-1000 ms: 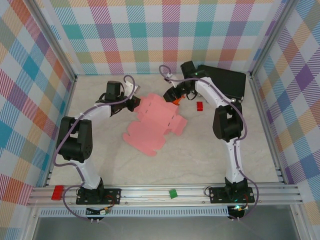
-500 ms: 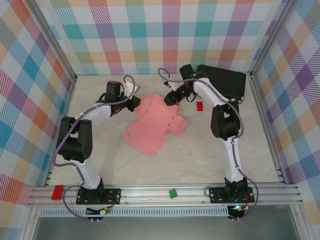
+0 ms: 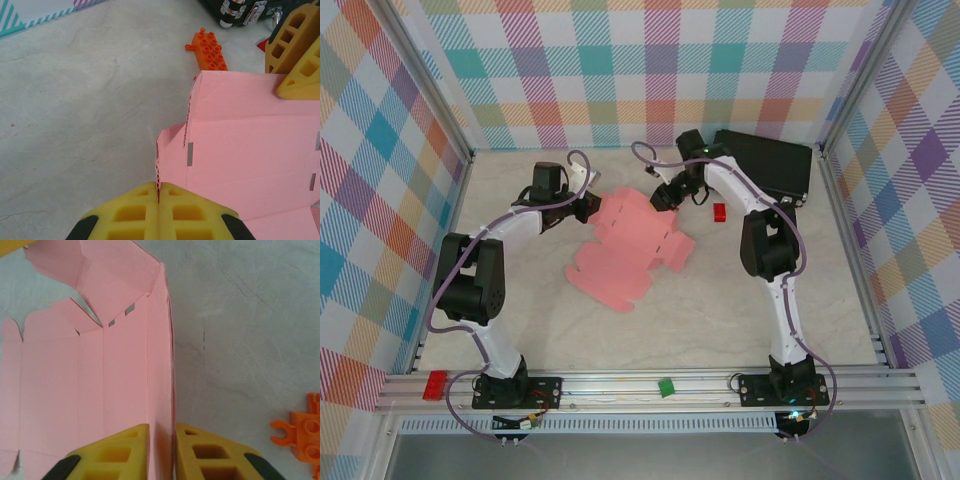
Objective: Fold the paper box
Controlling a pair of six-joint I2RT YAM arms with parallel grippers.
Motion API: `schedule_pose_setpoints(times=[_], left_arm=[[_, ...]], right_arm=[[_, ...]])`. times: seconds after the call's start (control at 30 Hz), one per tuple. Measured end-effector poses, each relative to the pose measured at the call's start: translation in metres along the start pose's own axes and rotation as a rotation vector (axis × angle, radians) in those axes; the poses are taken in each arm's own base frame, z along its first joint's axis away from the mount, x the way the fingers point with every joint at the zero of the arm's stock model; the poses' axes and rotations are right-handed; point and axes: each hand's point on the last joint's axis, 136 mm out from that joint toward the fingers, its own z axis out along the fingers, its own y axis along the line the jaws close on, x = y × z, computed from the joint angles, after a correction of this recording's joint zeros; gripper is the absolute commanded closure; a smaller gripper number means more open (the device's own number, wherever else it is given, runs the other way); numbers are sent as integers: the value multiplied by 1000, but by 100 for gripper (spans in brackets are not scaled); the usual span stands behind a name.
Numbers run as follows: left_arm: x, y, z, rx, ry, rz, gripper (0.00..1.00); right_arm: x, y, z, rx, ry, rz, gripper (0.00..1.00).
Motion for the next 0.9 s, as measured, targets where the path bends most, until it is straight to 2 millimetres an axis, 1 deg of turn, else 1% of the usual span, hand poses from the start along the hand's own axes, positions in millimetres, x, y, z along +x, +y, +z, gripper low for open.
schedule_pose_setpoints(times=[0.13,0.17,0.23,0.3,0.33,0.4,0.47,0.53,0.67,0.8,0.9], left_arm=[[0,0,0,0,0,-1,100],[0,0,0,0,1,-1,97],[1,0,0,0,3,-4,82],[0,1,0,-5,0,-11,58],[-1,1,-1,-9,0,-18,50],[-4,2,-3,-18,-6,-36,38],[-9,3,-7,-30,-18,-52,29],[-17,4,-14,-55,-48,-67,24],[-33,3,-44,-129,-135,-121,22],[-41,5,-75,-212,-199,-222,21],[-38,8,-92,-274,-213,-318,21]], right_arm=[[0,0,5,17,8,-38,94],[1,0,7,21,10,-48,95],[2,-1,10,35,10,-76,97],[6,0,12,55,20,-105,98],[9,0,12,65,27,-114,99],[14,0,12,90,38,-146,100],[17,0,10,119,43,-181,100],[14,0,6,153,38,-221,100],[5,-1,-6,245,20,-315,100],[-4,1,-12,331,3,-404,100],[-8,4,-13,390,-4,-463,100]])
